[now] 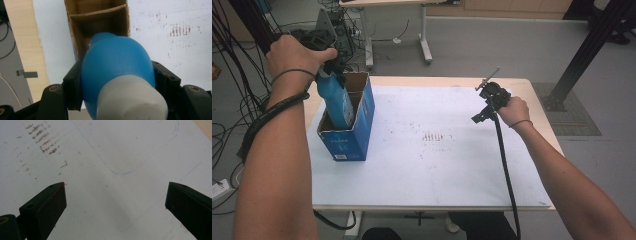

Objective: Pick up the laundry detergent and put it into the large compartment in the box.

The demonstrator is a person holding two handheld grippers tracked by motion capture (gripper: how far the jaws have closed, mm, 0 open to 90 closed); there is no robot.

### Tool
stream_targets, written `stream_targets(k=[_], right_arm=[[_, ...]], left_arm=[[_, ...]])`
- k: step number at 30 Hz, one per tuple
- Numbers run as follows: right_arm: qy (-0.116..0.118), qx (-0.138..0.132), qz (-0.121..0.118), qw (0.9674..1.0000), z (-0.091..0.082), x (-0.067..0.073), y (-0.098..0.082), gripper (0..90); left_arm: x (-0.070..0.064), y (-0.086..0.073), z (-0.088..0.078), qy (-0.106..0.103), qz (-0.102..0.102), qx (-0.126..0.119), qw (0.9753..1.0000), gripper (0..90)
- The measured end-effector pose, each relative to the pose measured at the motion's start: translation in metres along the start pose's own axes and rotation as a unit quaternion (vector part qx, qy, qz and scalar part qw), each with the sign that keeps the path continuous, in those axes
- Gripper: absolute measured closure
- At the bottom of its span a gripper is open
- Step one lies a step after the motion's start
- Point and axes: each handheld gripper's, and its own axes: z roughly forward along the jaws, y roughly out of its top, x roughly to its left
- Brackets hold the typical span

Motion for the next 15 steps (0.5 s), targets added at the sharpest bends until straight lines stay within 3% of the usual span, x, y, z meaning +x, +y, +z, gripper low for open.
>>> stream_targets(k=[15], right_arm=[[0.002, 0.001, 0.001, 1.0000, 0.005, -0.001, -0.001, 3.4]], left_arm=[[0.005, 0.002, 0.034, 0.005, 0.010, 0.008, 0.9999, 37.4]])
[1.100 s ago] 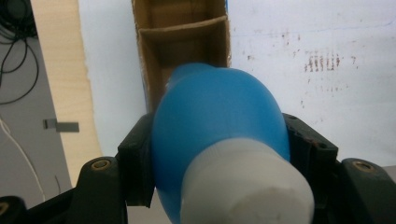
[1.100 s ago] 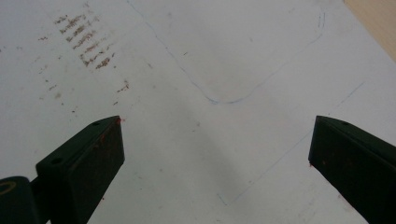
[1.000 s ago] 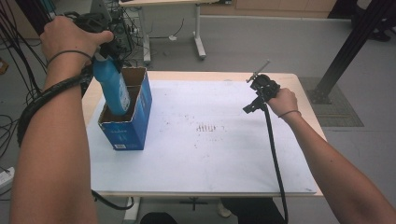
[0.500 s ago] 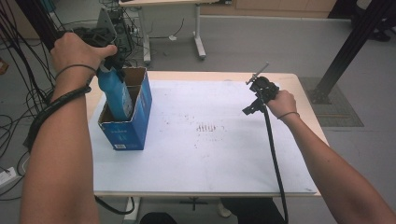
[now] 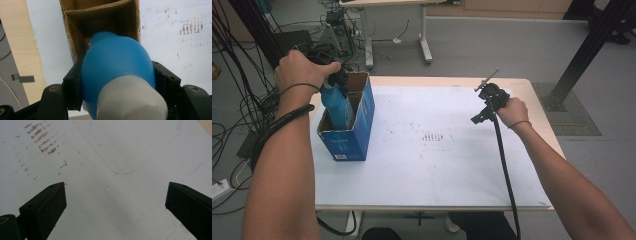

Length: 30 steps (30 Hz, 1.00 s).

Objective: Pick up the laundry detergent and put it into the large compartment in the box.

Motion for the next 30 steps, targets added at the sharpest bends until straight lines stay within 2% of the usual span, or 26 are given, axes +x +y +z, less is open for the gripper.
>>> stream_targets(k=[11, 24, 30], right_arm=[[0.009, -0.001, 0.000, 1.0000, 0.006, 0.001, 0.002, 3.6], [0.005, 0.006, -0.001, 1.0000, 0.009, 0.002, 0.003, 3.5], [0.004, 0.005, -0.001, 1.0000, 0.009, 0.002, 0.003, 3.5]], left_arm=[[0.002, 0.000, 0.020, -0.005, 0.010, 0.002, 0.9999, 37.4], [0.008, -0.001, 0.037, -0.007, 0.004, 0.004, 1.0000, 37.4], [0.007, 0.001, 0.045, -0.008, 0.002, 0.004, 1.0000, 37.4]])
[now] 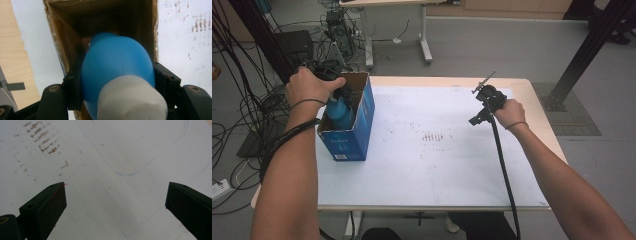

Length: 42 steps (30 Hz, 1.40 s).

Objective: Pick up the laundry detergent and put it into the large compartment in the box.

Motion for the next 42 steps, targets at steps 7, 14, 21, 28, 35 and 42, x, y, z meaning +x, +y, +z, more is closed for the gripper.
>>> stream_targets(k=[7, 14, 21, 28, 35, 42], right_arm=[[-0.003, 0.004, 0.000, 1.0000, -0.001, 0.000, 0.000, 3.5], [-0.005, 0.003, -0.003, 1.0000, -0.002, 0.002, 0.001, 3.6], [-0.004, 0.004, -0.003, 1.0000, -0.001, 0.003, 0.001, 3.5], [-0.004, 0.006, -0.004, 1.0000, 0.001, 0.003, 0.002, 3.6], [-0.003, 0.003, -0.003, 1.0000, 0.002, 0.003, 0.001, 3.6], [-0.001, 0.003, -0.003, 1.0000, 0.003, 0.003, 0.000, 3.6]], left_arm=[[0.003, 0.001, 0.006, -0.004, 0.002, 0.001, 1.0000, 37.4], [0.003, 0.002, 0.012, -0.001, -0.001, 0.004, 1.0000, 37.5], [0.006, 0.003, 0.020, -0.004, 0.000, 0.008, 1.0000, 37.5], [0.007, 0.004, 0.026, -0.004, -0.002, 0.013, 0.9999, 37.5], [0.009, 0.004, 0.029, -0.006, -0.004, 0.013, 0.9999, 37.5], [0.008, 0.003, 0.031, -0.006, -0.005, 0.005, 1.0000, 37.6]])
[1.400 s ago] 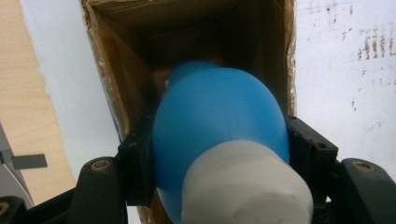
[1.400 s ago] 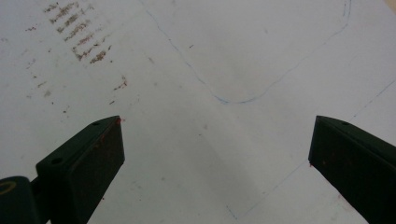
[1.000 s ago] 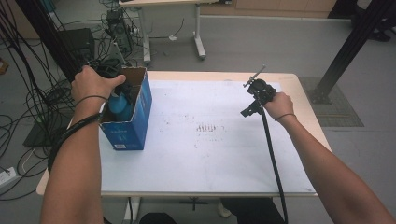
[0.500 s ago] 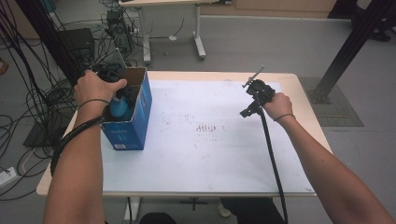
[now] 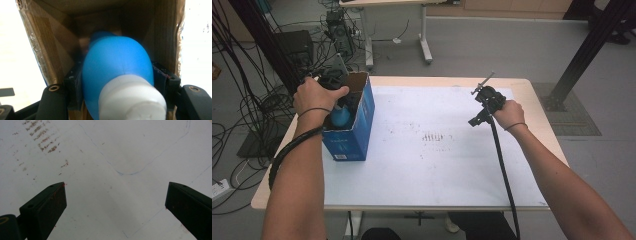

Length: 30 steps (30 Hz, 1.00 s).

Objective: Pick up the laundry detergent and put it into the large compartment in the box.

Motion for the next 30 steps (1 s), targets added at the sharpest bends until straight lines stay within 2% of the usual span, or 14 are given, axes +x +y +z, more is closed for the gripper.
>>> stream_targets(k=[8, 30], right_arm=[[-0.002, 0.000, 0.003, 1.0000, -0.0011, -0.0010, -0.0026, 3.5], [-0.001, -0.001, 0.004, 1.0000, -0.0007, -0.0007, -0.0028, 3.5]], left_arm=[[0.0023, -0.0014, 0.0009, -0.003, -0.010, -0.007, 0.9999, 37.6], [0.0036, -0.0006, 0.0014, -0.005, -0.015, -0.006, 0.9999, 37.7]])
